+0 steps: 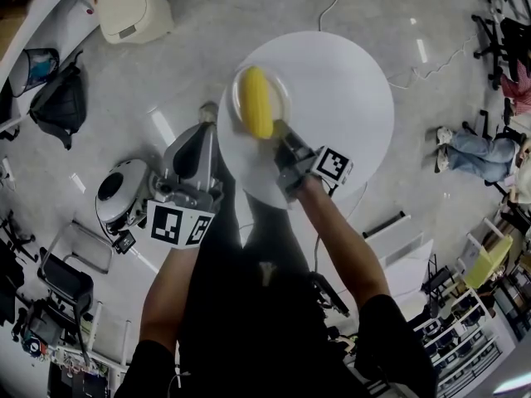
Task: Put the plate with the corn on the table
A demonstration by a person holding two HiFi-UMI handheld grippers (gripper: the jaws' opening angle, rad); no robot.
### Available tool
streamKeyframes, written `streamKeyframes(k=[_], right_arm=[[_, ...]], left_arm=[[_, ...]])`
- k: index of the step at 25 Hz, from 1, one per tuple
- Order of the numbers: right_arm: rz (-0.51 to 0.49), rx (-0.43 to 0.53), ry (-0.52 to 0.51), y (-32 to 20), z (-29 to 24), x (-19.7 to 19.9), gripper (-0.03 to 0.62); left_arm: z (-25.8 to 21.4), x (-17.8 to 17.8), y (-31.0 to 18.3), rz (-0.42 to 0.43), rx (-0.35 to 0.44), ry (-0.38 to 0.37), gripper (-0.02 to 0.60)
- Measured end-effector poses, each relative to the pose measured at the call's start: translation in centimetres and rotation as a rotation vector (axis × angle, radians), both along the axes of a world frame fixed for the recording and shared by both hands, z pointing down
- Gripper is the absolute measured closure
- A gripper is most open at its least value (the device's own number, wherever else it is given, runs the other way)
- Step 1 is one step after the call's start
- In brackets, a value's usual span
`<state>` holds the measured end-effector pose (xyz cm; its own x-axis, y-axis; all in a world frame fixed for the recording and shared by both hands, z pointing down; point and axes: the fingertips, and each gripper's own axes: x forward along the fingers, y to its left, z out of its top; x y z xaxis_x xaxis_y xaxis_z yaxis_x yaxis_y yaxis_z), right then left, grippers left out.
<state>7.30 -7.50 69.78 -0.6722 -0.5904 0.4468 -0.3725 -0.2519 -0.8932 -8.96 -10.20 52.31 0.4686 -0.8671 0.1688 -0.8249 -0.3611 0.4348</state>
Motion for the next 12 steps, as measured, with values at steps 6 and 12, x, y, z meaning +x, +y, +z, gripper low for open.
streamKeyframes(k=[6, 12], right_arm=[[0.027, -0.09, 0.042, 0.16, 0.35, 0.07, 0.559], [-0.013, -0.09, 0.07, -0.18, 0.04, -0.34, 0.547]], left_arm=[[0.36, 0.06, -0.07, 0.006, -0.006, -0.002, 0.578], [0.18, 0.4, -0.36, 0.005, -0.005, 0.002, 0.578]])
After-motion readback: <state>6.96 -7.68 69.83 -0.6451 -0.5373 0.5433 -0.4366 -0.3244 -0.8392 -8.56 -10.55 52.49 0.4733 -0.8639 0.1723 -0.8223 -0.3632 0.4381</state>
